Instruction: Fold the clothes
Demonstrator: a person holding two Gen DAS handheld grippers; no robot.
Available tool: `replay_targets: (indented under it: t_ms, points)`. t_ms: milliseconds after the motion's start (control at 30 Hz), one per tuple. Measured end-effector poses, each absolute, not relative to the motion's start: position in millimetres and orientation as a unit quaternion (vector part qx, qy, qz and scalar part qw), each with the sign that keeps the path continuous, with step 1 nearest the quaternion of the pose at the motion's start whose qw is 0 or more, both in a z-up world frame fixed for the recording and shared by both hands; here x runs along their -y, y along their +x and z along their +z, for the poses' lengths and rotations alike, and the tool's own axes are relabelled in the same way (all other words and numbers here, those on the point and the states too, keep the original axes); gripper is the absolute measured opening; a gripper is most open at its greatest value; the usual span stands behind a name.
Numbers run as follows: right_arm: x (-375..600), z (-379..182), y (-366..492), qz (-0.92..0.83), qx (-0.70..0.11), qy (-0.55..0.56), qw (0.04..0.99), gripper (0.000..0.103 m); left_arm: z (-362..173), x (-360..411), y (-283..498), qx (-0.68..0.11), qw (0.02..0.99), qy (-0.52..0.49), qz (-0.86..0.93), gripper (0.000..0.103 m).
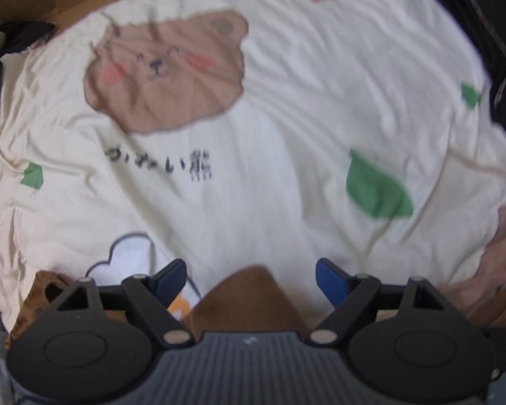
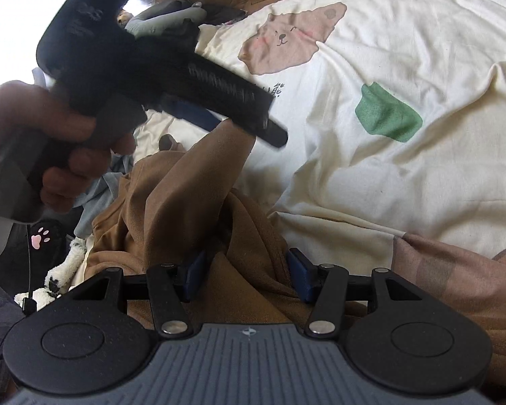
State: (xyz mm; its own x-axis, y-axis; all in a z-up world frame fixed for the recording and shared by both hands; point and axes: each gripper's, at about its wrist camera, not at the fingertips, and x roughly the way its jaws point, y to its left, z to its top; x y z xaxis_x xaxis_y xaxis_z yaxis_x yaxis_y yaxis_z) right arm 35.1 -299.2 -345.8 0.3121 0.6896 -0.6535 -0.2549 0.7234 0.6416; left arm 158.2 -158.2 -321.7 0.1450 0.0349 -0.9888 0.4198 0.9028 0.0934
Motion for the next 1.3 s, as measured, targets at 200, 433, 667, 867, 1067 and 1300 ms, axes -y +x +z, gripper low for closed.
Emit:
replay_targets:
  t_ms: [200,433,667,867,1067,1300]
  points:
    - [302,-344,36,0.312,-0.501,0.215,0.778,0.059,-319,134,141,-0.666,0.712,0.207,-0.084,0.059]
    - [314,-337,47,0.319,-0.488,0.244,0.775,0.059,-285,93,112,-0.673,0.712,0.19,-0.063,0.027]
    - [317,-339,79,0.306,-0.479,0.297,0.767,0.06,-260,65,72,-0.676,0.719,0.151,-0.048,0.022]
    - [269,-344,98,0.35,-0.521,0.23,0.744,0.068,-245,53,50,-0.673,0.727,0.128,-0.051,0.016]
    - [255,-348,83,0.353,-0.538,0.186,0.743,0.042,-241,50,47,-0.665,0.735,0.124,-0.054,0.011]
    - [291,-328,81,0.298,-0.517,0.212,0.774,0.008,-224,58,56,-0.637,0.757,0.131,-0.065,0.006]
